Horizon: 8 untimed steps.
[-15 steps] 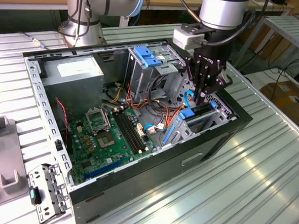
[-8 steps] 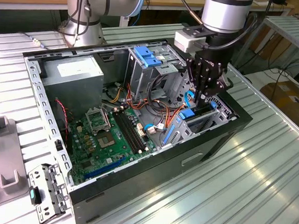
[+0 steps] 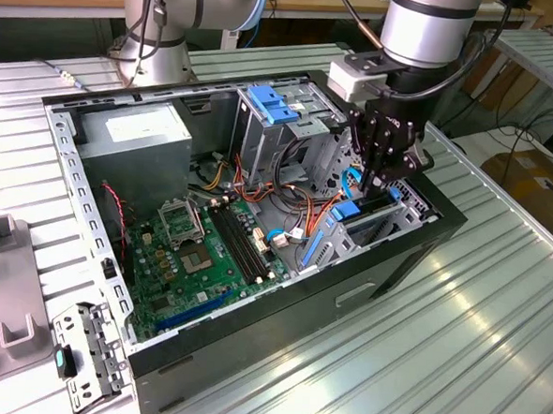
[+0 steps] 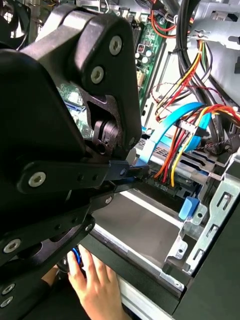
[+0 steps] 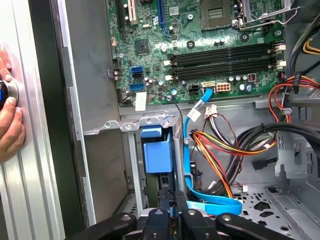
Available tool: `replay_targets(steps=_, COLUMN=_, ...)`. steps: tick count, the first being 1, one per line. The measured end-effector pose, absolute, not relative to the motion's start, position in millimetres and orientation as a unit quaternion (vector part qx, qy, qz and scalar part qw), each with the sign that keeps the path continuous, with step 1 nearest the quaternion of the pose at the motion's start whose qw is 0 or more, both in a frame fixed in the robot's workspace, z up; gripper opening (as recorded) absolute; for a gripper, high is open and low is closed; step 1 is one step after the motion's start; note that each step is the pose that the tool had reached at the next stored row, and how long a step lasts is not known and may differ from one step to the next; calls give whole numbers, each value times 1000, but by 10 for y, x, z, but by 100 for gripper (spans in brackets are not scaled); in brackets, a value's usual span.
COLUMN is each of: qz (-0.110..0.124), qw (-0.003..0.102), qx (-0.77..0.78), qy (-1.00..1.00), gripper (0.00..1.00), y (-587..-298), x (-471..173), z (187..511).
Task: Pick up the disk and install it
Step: 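Insert the second disk wire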
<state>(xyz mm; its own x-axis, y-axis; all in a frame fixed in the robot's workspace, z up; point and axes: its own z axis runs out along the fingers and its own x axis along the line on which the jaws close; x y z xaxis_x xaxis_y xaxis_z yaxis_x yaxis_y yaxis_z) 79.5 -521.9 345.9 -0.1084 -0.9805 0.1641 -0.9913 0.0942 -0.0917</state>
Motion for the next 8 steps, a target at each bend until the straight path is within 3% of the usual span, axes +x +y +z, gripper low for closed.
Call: replay_targets(steps=8, qz=80, qw=22, qx=666, qy=-741, gripper=16, y=-5244, x=819, z=3456)
